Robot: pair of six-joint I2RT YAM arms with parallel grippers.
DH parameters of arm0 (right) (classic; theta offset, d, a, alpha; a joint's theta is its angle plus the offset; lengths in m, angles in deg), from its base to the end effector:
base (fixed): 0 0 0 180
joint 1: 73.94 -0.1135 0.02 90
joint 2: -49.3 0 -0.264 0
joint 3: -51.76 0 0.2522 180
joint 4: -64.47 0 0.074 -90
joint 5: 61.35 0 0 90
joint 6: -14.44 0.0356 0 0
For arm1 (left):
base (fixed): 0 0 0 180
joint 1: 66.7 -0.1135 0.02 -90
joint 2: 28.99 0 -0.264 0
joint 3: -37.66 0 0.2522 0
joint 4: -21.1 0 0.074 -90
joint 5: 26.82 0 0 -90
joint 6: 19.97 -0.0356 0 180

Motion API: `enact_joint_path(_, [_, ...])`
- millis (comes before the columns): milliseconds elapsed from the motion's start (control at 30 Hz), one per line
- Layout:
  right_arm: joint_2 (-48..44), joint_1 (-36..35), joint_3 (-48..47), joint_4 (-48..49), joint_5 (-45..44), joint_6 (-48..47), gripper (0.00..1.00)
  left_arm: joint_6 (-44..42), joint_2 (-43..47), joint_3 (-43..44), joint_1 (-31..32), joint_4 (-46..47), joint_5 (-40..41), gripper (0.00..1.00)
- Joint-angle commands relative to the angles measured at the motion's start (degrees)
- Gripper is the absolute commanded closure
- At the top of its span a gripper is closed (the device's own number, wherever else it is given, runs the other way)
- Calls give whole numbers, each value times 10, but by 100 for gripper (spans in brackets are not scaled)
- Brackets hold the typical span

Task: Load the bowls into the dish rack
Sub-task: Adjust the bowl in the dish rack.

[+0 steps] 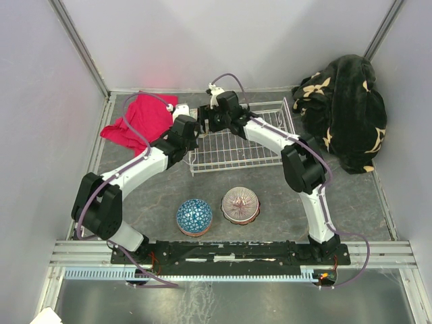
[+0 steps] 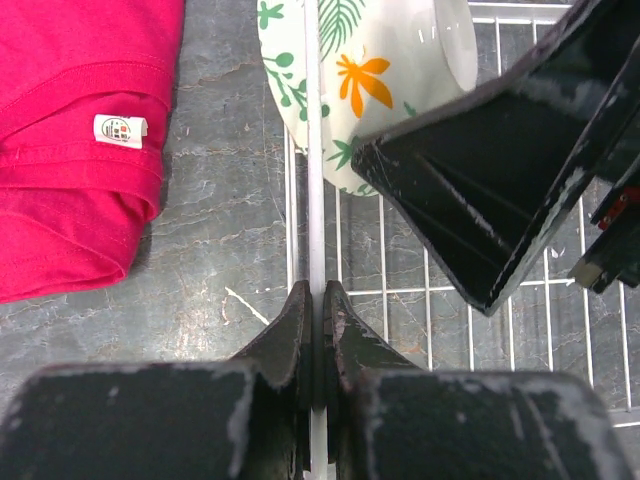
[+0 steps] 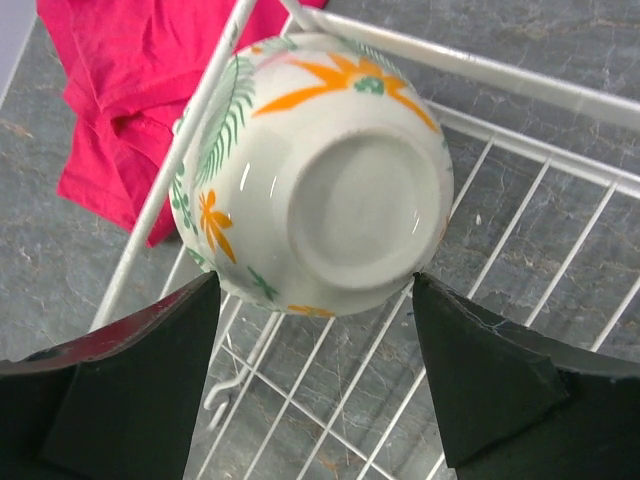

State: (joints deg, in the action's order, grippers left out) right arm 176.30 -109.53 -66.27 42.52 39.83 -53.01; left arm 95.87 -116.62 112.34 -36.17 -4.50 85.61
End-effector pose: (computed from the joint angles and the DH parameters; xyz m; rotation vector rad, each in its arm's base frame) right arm 0.4200 0.3091 0.2290 -0.3716 2.1749 0.7951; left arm 0.2985 -0.1602 0.2541 -0.1187 2.1838 -0.1149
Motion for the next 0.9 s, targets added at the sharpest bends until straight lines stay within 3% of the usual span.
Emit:
enact_joint_path(0, [-61,-3,21,19,-8,-18,12,-22,1,19,13,37,-10,97])
enact_joint_path(200, [-127,-2,53,15,-30,-25,5,-20,9,20,13,32,-2,79])
enact_joint_path(533, [-223,6,110,-20,-88,-42,2,-11,44,16,13,25,4,65])
enact_joint_path(867, [-367,36,177,-205,-294,-48,2,10,78,16,13,-2,13,55])
